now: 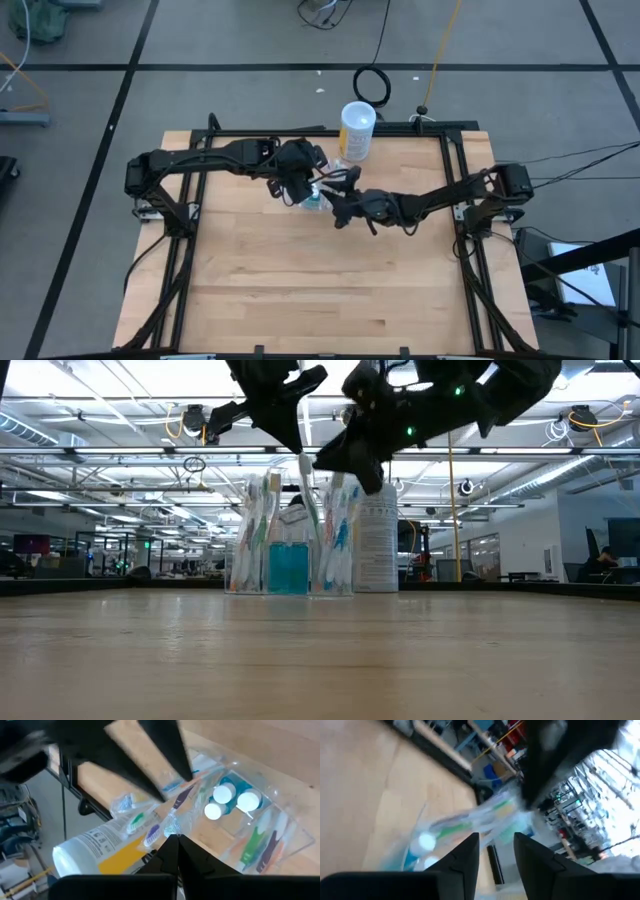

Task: Pick & Place toothbrushing station
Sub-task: Adjust the toothbrushes into the transparent organizer

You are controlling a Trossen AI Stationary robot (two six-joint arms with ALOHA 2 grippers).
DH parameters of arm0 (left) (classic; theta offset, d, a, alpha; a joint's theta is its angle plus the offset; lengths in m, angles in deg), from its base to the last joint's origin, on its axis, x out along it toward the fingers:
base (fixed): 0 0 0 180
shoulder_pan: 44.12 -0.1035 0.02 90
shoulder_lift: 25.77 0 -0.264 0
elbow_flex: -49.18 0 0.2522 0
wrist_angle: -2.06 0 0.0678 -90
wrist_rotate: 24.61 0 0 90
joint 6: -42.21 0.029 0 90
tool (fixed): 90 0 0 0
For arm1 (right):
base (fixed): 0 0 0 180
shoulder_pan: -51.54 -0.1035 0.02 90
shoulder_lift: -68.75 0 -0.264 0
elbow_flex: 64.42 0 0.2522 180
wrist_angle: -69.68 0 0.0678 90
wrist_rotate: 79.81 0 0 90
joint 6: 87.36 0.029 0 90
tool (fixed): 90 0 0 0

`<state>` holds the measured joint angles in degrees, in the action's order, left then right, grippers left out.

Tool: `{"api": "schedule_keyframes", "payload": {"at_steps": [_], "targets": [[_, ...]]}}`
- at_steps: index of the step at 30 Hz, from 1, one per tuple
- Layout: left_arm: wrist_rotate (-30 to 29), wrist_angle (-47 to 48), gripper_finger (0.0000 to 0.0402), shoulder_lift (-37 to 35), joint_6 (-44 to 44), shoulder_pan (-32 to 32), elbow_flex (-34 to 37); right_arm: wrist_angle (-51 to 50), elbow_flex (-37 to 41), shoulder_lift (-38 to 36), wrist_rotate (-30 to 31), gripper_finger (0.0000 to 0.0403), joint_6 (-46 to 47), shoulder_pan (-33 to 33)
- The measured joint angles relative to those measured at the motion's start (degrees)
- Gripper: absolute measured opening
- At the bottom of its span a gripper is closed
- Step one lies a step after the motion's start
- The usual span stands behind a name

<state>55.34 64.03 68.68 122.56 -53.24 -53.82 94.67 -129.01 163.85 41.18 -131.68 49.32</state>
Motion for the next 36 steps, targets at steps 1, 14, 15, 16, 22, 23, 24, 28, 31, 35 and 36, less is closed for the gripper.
{"api": "schedule_keyframes", "payload": {"at_steps": [1, 14, 15, 16, 22, 23, 24, 28, 31, 35, 36], "targets": [[0.0, 0.0, 0.0006, 0.0, 0.6, 0.0, 0.0, 0.0, 0.0, -0.7, -0.2, 0.0117, 1.8, 0.0], [3.6, -2.6, 0.0003, 0.0, 9.8, 1.1, 0.0, -14.4, 0.0, -12.5, -25.5, 0.0124, 25.5, 7.9], [3.8, -3.0, 0.0004, 0.0, 10.3, 1.3, 0.0, -13.9, -0.1, -12.5, -25.5, 0.0128, 26.6, 8.7], [4.0, -3.3, 0.0006, 0.0, 11.0, 1.5, 0.0, -14.0, -0.1, -12.5, -25.4, 0.0132, 27.4, 9.4], [4.0, -3.6, 0.0004, 0.0, 15.0, 1.8, 0.0, -15.2, 0.0, -12.4, -33.1, 0.0177, 30.0, 12.5], [4.0, -3.5, 0.0003, 0.0, 14.8, 1.6, 0.0, -15.3, 0.0, -12.4, -35.1, 0.0185, 30.3, 12.7], [4.1, -3.5, 0.0004, 0.0, 14.5, 1.5, 0.0, -15.3, 0.0, -12.4, -36.4, 0.0194, 30.3, 12.8], [4.0, -4.0, 0.0009, 0.0, 16.7, 1.2, 0.0, -14.3, 0.0, -12.4, -40.7, 0.0224, 27.8, 13.5], [4.1, -6.0, 0.0003, 0.0, 19.9, 1.4, 0.0, -12.7, -0.1, -11.4, -41.9, 0.0241, 27.3, 14.1], [4.6, -8.6, 0.0011, 0.0, 20.6, 1.4, 0.0, -12.3, 0.0, -10.6, -41.8, 0.0251, 28.5, 15.2], [4.7, -8.7, 0.0012, 0.0, 20.8, 1.4, 0.0, -11.9, 0.0, -10.5, -41.8, 0.0251, 28.4, 15.5]]}}
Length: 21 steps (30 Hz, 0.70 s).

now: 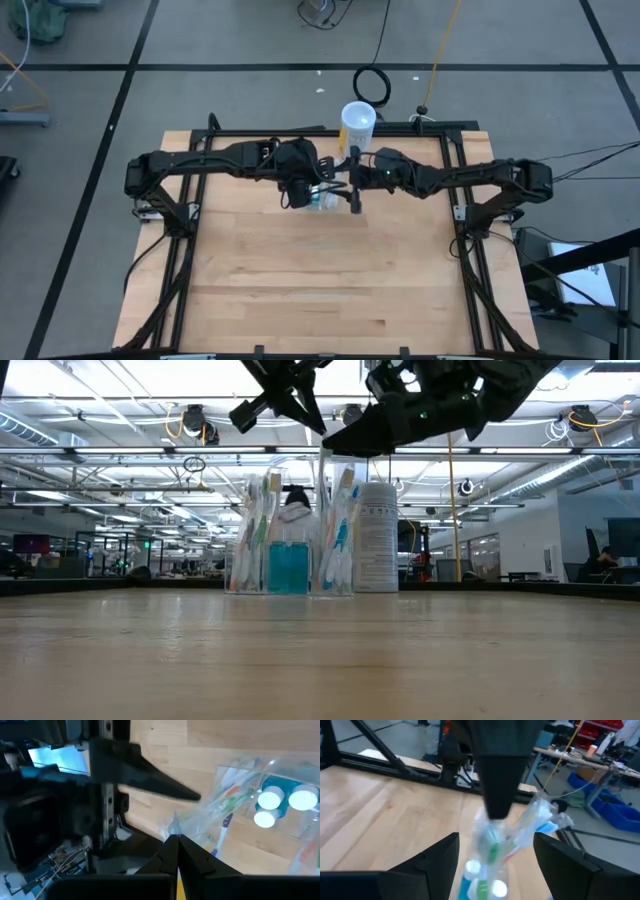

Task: Pick & Place toothbrushing station
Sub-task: Adjust the toothbrushes into the transparent organizer

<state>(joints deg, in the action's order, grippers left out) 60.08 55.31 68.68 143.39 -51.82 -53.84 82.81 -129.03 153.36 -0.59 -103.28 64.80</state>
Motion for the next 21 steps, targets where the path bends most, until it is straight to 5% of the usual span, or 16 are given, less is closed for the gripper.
{"api": "schedule_keyframes", "payload": {"at_steps": [7, 21], "targets": [[0.6, -0.2, 0.0006, 0.0, -1.7, -0.1, 0.0, 0.3, 0.0, 0.3, 0.0, 0.0223, -0.2, 0.7], [-2.9, -0.5, 0.003, 0.0, -18.3, -0.2, 0.0, 0.0, 0.0, 0.3, 0.0, 0.0039, -0.2, 0.7]]}}
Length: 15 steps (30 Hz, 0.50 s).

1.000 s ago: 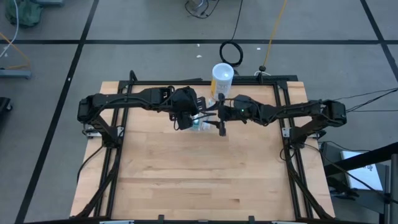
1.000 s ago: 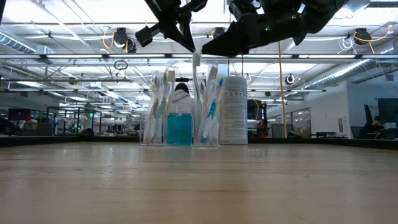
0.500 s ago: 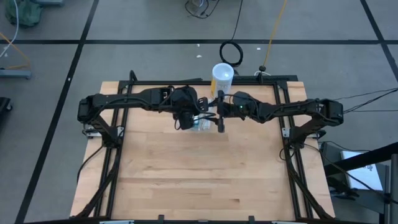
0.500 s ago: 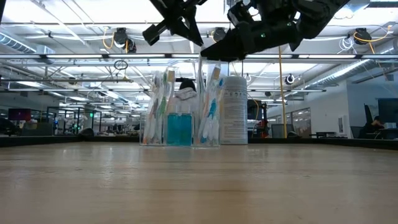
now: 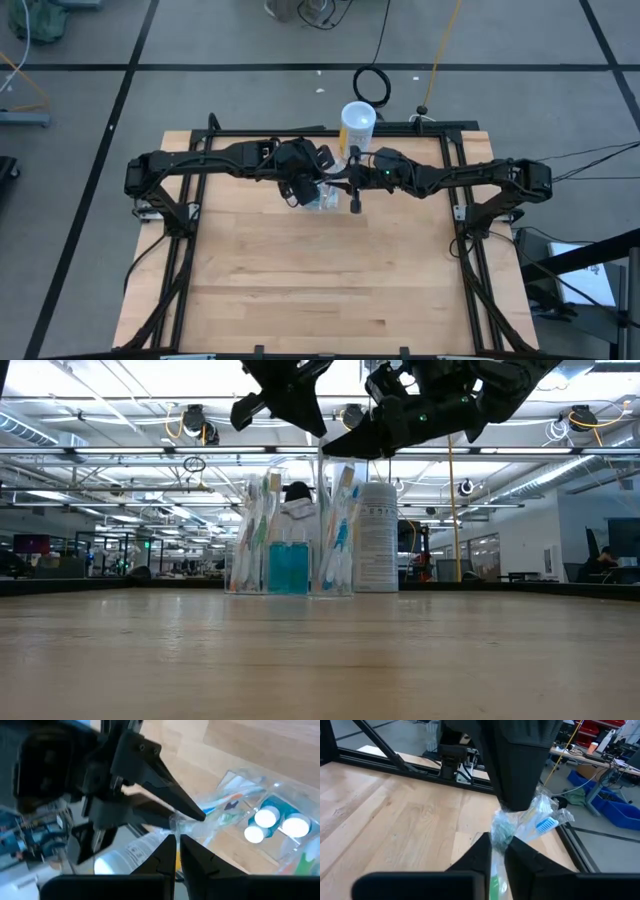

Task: Pick & Place toothbrushing station
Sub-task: Adjust the toothbrushes into the transparent organizer

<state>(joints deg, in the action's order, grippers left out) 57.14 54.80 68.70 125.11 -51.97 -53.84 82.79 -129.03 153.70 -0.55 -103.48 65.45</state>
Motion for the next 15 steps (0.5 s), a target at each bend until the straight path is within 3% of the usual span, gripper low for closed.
{"api": "schedule_keyframes", "payload": {"at_steps": [4, 10, 15], "targets": [[-1.3, -0.1, 0.0041, 0.0, -4.5, 0.0, 0.0, 0.0, 0.0, 0.0, 0.0, 0.0017, 0.0, 0.0], [-2.6, -0.2, 0.0066, 0.0, -13.8, 0.0, 0.0, -0.1, 0.0, 0.0, 0.6, 0.0014, 0.8, 0.0], [-9.0, -0.3, 0.0086, 0.0, -26.9, 0.0, 0.0, -0.3, 0.0, 0.0, 6.8, 0.0014, 6.8, -0.5]]}}
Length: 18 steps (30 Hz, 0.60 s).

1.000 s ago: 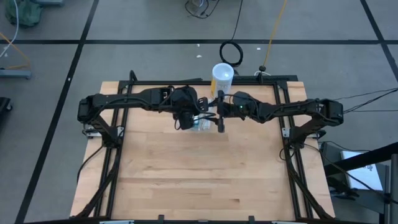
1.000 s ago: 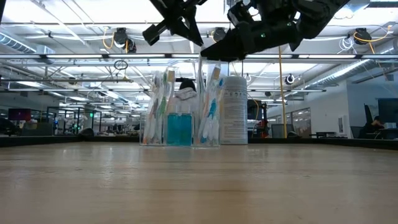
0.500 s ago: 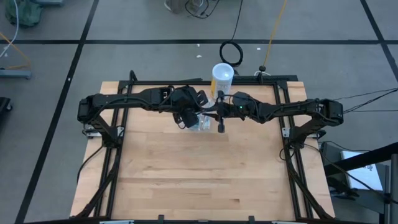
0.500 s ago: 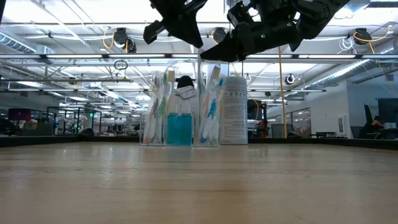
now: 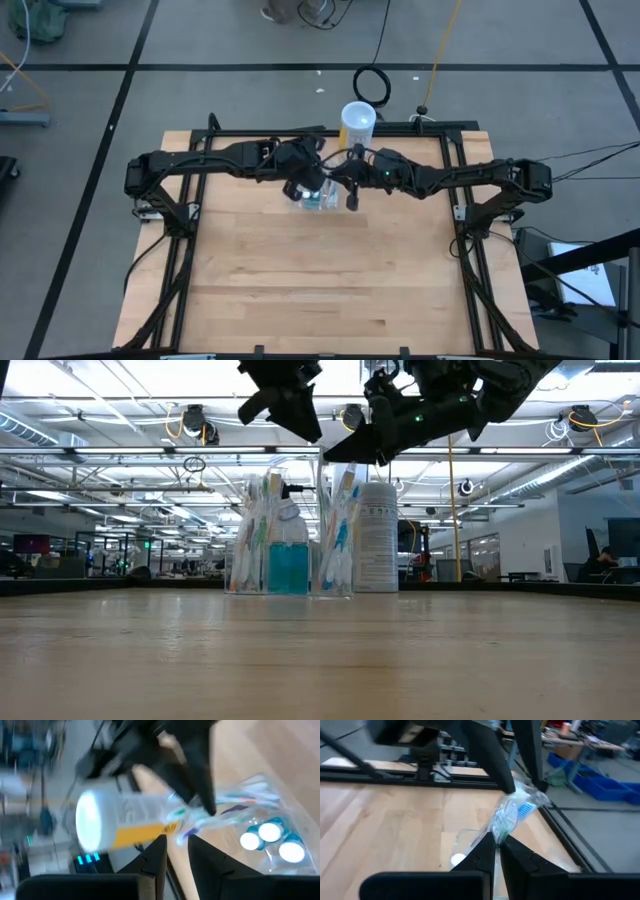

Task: Pick & Place toothbrushing station
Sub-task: Adjust the toothbrushes into the transparent organizer

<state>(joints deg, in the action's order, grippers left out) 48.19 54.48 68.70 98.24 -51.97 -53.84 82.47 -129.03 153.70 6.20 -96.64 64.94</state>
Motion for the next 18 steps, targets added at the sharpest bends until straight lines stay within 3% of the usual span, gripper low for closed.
{"api": "schedule_keyframes", "payload": {"at_steps": [6, 13, 18], "targets": [[-7.1, 0.1, 0.0088, 0.0, -14.0, 0.0, 0.0, 0.0, 0.0, 0.0, 6.0, 0.0006, 6.0, -2.9], [-9.1, 0.9, 0.0088, 0.0, -18.5, 0.0, 0.0, 2.4, 0.0, 0.5, 28.5, 0.0002, 5.7, -9.6], [-13.6, 1.1, 0.0088, -0.1, -21.2, 0.0, -0.1, 9.8, 0.0, 4.9, 37.4, 0.0001, 4.2, -12.3]]}}
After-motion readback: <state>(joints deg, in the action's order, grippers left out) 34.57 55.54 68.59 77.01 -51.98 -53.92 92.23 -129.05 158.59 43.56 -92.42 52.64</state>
